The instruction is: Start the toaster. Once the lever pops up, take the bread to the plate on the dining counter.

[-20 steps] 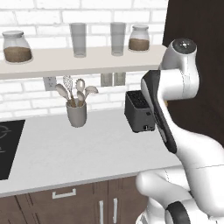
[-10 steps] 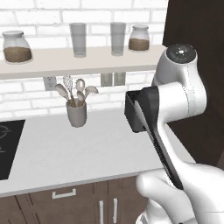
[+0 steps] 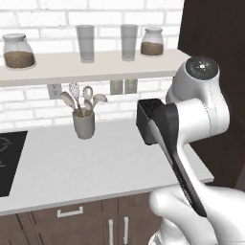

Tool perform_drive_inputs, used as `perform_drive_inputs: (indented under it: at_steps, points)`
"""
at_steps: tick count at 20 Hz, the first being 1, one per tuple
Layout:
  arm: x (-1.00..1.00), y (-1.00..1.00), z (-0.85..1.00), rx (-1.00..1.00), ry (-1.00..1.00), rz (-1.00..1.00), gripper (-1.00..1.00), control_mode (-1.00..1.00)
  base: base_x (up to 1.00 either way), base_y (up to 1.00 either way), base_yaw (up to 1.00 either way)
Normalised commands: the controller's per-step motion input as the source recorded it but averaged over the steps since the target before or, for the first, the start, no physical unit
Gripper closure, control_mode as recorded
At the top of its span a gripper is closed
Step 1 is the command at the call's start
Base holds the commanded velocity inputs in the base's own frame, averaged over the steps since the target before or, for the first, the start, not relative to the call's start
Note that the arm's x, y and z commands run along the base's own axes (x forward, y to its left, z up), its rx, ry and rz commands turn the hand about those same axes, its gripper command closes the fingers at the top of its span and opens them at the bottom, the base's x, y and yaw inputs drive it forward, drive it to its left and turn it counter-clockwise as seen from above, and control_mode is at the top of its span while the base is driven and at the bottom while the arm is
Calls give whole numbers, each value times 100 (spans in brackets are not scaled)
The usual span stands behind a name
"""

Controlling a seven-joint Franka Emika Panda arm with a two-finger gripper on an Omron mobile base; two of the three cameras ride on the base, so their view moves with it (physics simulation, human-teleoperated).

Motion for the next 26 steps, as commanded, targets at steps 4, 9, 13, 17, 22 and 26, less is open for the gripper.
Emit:
perform_drive_inputs:
  at_steps: [4, 9, 13, 17, 22, 26]
  points:
    - [0, 0, 0, 0, 0, 0, 100, -100, 0, 0, 0]
    - [0, 0, 0, 0, 0, 0, 100, -100, 0, 0, 0]
    - [0, 0, 0, 0, 0, 0, 100, 100, -12, 0, 0]
    - [0, 0, 0, 0, 0, 0, 100, 100, -77, 9, 13]
    - [0, 0, 0, 0, 0, 0, 100, 100, -48, 27, 53]
    - [0, 0, 0, 0, 0, 0, 100, 100, -11, 55, 88]
